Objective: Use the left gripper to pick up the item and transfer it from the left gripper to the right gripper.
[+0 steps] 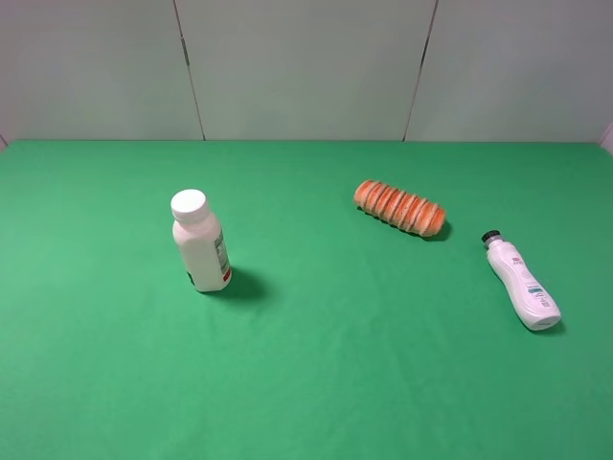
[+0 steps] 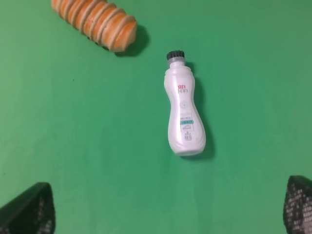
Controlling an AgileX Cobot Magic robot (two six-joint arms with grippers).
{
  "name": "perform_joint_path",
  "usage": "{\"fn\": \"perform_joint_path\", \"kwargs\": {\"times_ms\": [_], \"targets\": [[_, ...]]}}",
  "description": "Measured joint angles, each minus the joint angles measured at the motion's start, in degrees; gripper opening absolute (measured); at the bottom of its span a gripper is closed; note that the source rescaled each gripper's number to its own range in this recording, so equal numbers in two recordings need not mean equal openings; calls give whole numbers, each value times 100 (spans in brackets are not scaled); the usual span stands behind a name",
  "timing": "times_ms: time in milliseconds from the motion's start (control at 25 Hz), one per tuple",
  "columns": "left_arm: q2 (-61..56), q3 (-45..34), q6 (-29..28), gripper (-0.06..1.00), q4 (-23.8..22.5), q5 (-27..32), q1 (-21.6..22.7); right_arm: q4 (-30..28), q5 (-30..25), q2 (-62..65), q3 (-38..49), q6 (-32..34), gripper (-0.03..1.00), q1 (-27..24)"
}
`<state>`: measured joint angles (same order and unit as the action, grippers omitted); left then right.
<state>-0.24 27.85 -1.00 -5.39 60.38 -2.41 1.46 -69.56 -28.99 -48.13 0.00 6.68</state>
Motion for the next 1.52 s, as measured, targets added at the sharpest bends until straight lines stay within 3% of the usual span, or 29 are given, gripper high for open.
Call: {"fn": "perform_joint_path", "kwargs": {"times_ms": [120,600,1200,1520], "targets": [[0,0,0,100,0,0,0,0,39,752,475,0,100,0],[0,0,0,100,0,0,0,0,1055,2586,1929,0,100,0],[0,0,0,100,0,0,0,-10,1062,2699,2007,0,100,0],[0,0,4,100,0,0,0,-10,1068,2924,2007,0,100,-909]]}}
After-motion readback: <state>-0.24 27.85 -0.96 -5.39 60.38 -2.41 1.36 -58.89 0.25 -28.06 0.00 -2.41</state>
